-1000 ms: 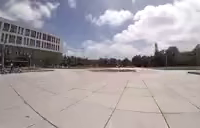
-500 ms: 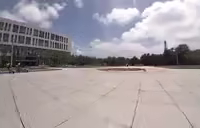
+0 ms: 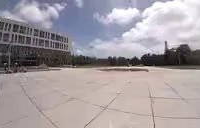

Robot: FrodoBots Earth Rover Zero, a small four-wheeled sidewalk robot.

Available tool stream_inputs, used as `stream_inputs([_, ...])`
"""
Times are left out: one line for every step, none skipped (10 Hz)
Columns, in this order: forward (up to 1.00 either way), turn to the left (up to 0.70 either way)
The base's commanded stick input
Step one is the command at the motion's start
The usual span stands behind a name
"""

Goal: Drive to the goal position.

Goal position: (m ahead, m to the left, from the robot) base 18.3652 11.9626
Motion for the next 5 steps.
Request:
stream_inputs([1.00,0.00])
stream_inputs([1.00,0.00])
stream_inputs([1.00,0.00])
stream_inputs([1.00,0.00])
stream_inputs([1.00,0.00])
